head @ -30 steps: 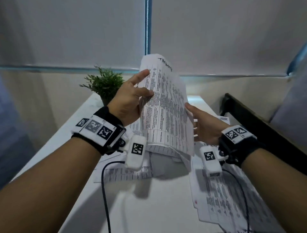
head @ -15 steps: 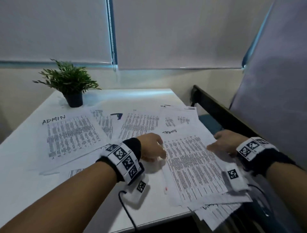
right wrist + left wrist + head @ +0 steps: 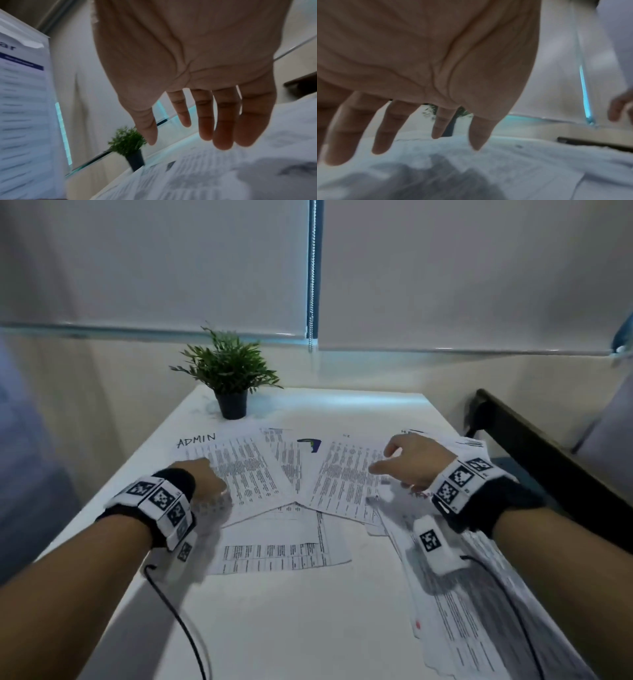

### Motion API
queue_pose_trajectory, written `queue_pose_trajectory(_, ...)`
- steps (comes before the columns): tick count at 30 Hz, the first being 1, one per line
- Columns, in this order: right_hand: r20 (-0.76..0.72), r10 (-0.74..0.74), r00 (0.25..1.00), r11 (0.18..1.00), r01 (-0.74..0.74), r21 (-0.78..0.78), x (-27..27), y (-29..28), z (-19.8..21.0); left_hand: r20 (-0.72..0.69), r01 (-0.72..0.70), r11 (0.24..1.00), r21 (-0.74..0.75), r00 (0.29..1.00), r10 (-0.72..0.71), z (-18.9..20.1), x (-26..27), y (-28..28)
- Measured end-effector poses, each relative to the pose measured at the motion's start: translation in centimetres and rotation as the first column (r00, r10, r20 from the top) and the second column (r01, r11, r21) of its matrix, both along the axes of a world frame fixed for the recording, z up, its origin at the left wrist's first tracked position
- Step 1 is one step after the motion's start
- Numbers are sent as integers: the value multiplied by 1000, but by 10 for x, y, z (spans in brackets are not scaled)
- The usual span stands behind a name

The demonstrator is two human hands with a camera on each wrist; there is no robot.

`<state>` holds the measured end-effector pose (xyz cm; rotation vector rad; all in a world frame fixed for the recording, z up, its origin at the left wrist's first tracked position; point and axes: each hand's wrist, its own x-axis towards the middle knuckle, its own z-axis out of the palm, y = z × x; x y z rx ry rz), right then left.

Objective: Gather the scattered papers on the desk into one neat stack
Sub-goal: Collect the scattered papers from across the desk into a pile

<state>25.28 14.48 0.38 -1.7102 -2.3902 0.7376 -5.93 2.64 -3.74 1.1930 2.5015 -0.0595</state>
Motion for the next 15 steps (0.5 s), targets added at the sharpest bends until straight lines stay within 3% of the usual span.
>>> queue_pose_trajectory(3, 75, 212, 975, 976, -207, -66, -67, -10, -6, 32, 30, 999, -33, 999, -29, -14, -9, -18)
queue_pose_trajectory(7, 216, 427, 878, 904, -414, -104, -127, -28, -24, -26, 39, 997, -72, 999, -41, -21, 3, -27)
queue_pose_trajectory(11, 295, 452, 842, 890, -446, -91, -143, -28, -42, 30, 52, 995, -88, 998, -50, -13, -8, -28)
queue_pose_trajectory(15, 409, 443, 798, 887, -455, -72, -122, -15, -44, 84, 27, 992, -119, 996, -17, -9, -28, -35)
